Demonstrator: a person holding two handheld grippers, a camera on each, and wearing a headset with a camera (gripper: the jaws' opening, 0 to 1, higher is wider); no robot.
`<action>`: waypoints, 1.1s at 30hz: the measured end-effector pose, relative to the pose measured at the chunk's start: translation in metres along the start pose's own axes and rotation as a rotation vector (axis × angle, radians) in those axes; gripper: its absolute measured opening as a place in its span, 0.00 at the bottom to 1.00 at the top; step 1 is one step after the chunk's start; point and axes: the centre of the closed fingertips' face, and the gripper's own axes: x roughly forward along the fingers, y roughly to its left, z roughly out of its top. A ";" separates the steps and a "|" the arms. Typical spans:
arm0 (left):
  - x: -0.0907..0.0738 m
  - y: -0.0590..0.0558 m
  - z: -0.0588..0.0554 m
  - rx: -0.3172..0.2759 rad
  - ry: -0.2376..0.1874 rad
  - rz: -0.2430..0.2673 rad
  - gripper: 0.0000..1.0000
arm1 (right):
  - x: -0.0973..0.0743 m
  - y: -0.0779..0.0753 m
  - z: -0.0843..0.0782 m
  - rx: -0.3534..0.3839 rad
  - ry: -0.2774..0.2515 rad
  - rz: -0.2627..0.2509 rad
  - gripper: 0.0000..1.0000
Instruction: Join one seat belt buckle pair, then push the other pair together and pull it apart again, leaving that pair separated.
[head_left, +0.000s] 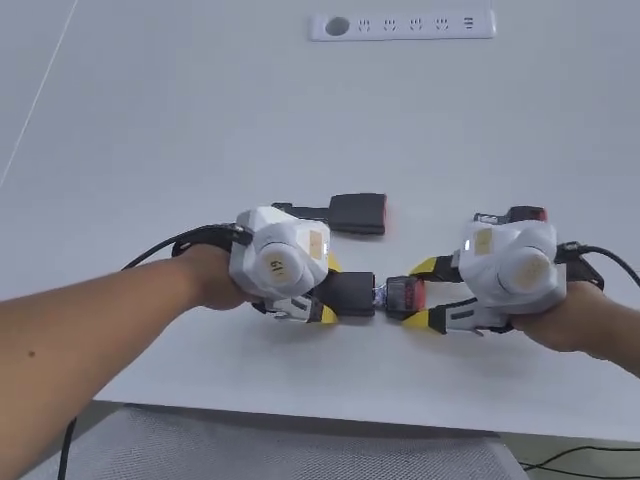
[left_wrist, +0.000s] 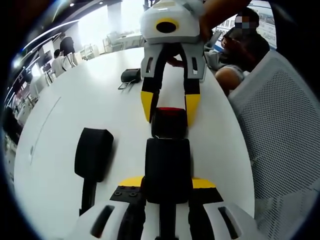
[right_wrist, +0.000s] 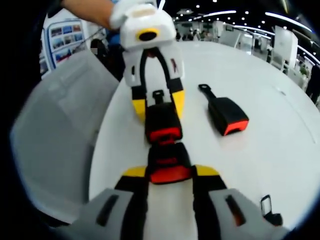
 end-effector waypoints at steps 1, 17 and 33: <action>0.000 0.000 0.000 -0.001 0.001 -0.001 0.34 | 0.001 0.000 0.001 -0.002 0.001 0.000 0.33; -0.002 -0.005 0.002 0.043 0.001 -0.026 0.34 | 0.004 0.000 0.002 -0.003 0.034 -0.025 0.34; -0.003 -0.004 -0.004 0.065 -0.056 -0.042 0.34 | 0.001 0.002 0.001 -0.024 -0.009 0.009 0.33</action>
